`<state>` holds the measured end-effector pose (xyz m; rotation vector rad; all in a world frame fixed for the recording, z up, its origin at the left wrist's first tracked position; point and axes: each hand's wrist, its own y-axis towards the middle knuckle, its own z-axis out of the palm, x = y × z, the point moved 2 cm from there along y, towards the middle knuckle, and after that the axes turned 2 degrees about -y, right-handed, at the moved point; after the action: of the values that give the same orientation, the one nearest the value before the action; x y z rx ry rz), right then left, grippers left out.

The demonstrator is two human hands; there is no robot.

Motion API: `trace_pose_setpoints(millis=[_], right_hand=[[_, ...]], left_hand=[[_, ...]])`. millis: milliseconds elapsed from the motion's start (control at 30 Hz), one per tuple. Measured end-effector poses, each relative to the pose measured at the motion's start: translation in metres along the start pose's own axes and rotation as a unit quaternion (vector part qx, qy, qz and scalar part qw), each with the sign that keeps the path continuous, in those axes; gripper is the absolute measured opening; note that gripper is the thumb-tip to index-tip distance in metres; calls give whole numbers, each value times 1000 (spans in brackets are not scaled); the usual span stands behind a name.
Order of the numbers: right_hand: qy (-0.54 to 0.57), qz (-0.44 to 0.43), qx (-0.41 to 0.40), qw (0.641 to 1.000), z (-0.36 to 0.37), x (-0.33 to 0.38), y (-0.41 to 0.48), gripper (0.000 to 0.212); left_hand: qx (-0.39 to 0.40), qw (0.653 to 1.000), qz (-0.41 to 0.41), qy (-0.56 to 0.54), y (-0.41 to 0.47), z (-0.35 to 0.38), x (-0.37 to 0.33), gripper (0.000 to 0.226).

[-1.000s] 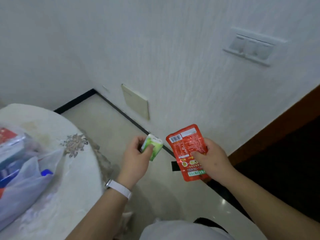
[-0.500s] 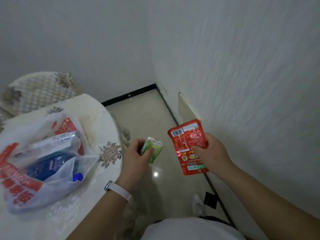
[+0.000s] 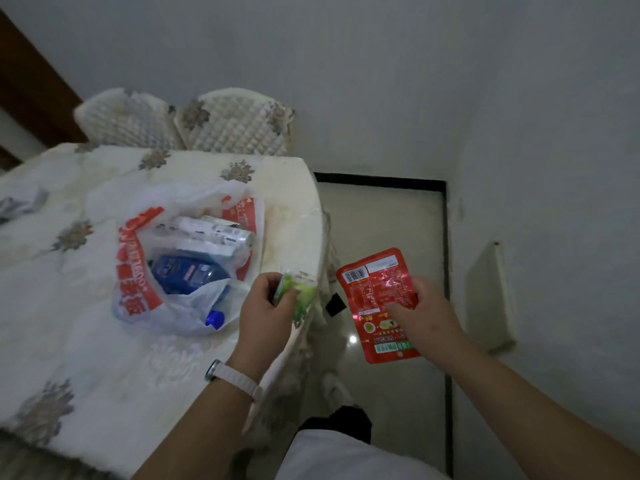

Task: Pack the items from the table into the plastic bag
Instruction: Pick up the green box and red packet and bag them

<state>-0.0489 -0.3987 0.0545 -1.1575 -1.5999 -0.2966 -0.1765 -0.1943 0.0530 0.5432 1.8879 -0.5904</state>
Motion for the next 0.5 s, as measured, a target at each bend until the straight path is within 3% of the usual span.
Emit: trace_pose_setpoints(millis=[300,500], right_hand=[[-126,-46,101,986,50,77,111,20],[-134,-68,145,978,93,136,175,22]], left_hand=[[-160,985,-35,-55,103,-37,22,17],[-274,956,-65,-82,149,-64,32,23]])
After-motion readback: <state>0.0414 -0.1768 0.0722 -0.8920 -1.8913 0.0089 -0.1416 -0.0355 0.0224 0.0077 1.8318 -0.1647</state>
